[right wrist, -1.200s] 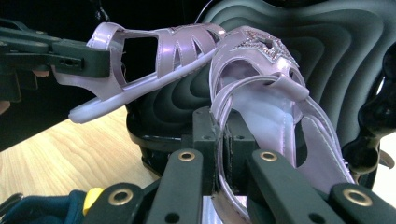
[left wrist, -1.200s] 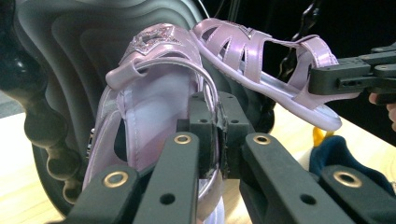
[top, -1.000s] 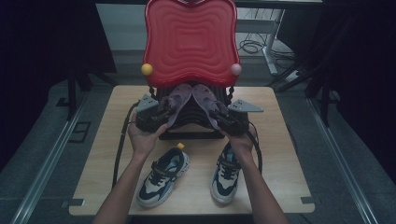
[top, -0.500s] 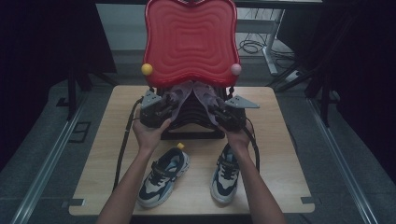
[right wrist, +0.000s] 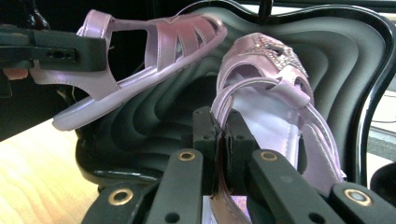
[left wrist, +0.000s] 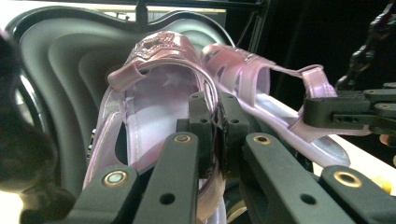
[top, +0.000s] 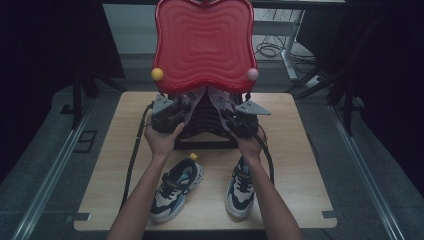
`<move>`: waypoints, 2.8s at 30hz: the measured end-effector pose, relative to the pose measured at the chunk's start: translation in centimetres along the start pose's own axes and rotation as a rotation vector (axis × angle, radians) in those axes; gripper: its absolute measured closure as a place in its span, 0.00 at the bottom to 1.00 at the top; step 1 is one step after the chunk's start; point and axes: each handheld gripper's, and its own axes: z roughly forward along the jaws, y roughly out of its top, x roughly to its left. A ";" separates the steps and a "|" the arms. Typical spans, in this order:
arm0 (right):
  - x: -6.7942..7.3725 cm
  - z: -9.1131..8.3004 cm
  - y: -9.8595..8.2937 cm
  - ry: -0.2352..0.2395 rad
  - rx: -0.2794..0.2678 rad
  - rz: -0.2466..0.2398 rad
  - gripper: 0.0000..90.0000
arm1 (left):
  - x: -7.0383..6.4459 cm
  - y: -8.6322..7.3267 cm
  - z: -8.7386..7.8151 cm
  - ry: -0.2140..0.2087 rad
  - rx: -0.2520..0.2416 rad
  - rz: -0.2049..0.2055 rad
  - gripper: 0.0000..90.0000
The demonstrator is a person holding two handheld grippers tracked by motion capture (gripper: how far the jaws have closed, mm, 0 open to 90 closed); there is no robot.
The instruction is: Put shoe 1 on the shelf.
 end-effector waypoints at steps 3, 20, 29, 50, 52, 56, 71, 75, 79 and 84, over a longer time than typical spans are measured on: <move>0.0 0.6 0.0 -0.009 0.003 -0.008 0.96 | 0.0 -0.1 0.4 0.010 -0.009 -0.003 0.96; 0.2 3.1 -1.4 -0.082 0.054 -0.109 0.95 | -0.4 -2.1 2.1 0.034 0.024 0.056 0.96; 0.0 3.5 -2.4 -0.051 0.095 -0.080 0.93 | 0.0 -3.6 2.6 0.011 0.055 0.066 0.94; -0.2 3.3 -2.4 -0.008 0.116 -0.044 0.87 | -0.5 -4.3 2.5 0.093 0.086 0.200 0.88; -0.2 3.2 -2.3 -0.008 0.115 -0.045 0.81 | -0.4 -4.4 2.4 0.085 0.091 0.181 0.78; -0.1 2.7 -2.1 -0.017 0.115 -0.038 0.70 | 0.0 -4.3 1.6 0.049 0.069 0.123 0.65; 0.6 -0.8 -1.5 0.072 0.109 -0.012 0.61 | 0.4 -3.7 -2.8 -0.063 0.084 0.043 0.57; 0.6 -1.8 -1.7 0.112 0.114 0.007 0.61 | 0.6 -4.0 -3.7 -0.084 0.089 0.011 0.58; 0.5 -2.6 -2.0 0.130 0.112 0.016 0.60 | 0.5 -4.3 -4.4 -0.101 0.106 -0.006 0.58; 0.3 -3.8 -2.7 0.152 0.107 0.019 0.59 | 0.3 -5.0 -5.4 -0.132 0.143 -0.032 0.58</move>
